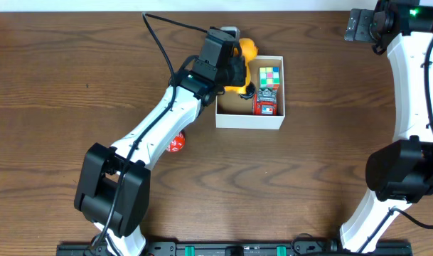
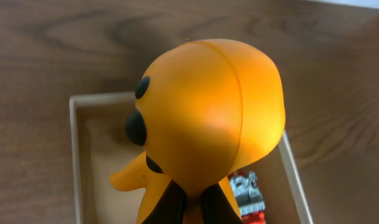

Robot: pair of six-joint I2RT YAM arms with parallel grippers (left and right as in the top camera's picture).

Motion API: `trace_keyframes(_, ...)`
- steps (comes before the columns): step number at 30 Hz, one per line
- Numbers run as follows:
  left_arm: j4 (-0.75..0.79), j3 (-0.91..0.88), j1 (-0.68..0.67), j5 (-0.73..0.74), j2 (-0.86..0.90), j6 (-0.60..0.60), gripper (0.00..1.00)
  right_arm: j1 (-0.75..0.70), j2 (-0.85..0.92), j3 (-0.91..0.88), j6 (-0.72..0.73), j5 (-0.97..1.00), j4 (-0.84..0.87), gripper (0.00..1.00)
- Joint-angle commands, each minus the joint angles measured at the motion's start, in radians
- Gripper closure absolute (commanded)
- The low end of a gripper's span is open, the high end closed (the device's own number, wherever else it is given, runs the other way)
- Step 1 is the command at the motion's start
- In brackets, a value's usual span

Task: Pack container
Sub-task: 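Lift the dinosaur and carry it over the white box, then lower the dinosaur into the box's left side and release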

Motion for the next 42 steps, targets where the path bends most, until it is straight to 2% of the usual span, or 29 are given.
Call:
trace_keyframes(1, -0.038, 0.016, 0.002, -0.01, 0.005, -0.053, 0.94, -0.006, 0.003, 0.0, 0.016, 0.0, -0.001, 0.01)
trace_keyframes(5, -0.092, 0.014, -0.008, -0.01, 0.008, -0.064, 0.94, -0.006, 0.003, -0.001, 0.016, 0.0, -0.001, 0.01)
trace_keyframes(11, -0.096, 0.013, -0.011, -0.029, 0.018, -0.065, 0.94, -0.006, 0.003, -0.001, 0.016, 0.0, -0.001, 0.01)
trace_keyframes(21, -0.103, 0.013, -0.021, -0.035, 0.095, -0.212, 0.94, -0.008, 0.003, 0.0, 0.016, 0.0, -0.001, 0.01)
trace_keyframes(28, -0.111, 0.013, -0.021, -0.035, 0.102, -0.221, 0.93, -0.008, 0.003, 0.0, 0.016, 0.0, -0.001, 0.01)
trace_keyframes(29, -0.114, 0.013, -0.021, -0.035, 0.102, -0.221, 0.91, -0.008, 0.003, 0.0, 0.016, 0.0, -0.001, 0.01)
trace_keyframes(30, -0.115, 0.013, -0.021, -0.035, 0.102, -0.221, 0.83, -0.008, 0.003, -0.001, 0.016, 0.0, -0.001, 0.01)
trace_keyframes(32, -0.113, 0.013, -0.021, -0.035, 0.102, -0.221, 0.61, -0.008, 0.003, -0.001, 0.016, 0.0, -0.001, 0.01)
trace_keyframes(35, -0.099, 0.013, -0.021, -0.035, 0.101, -0.221, 0.45, -0.008, 0.003, -0.001, 0.016, 0.0, -0.001, 0.01)
trace_keyframes(37, -0.089, 0.013, -0.021, -0.035, 0.099, -0.22, 0.41, -0.008, 0.003, -0.001, 0.016, 0.0, -0.001, 0.01)
trace_keyframes(42, -0.066, 0.017, -0.001, -0.037, 0.067, -0.209, 0.4, -0.008, 0.003, -0.001, 0.016, 0.0, -0.001, 0.01)
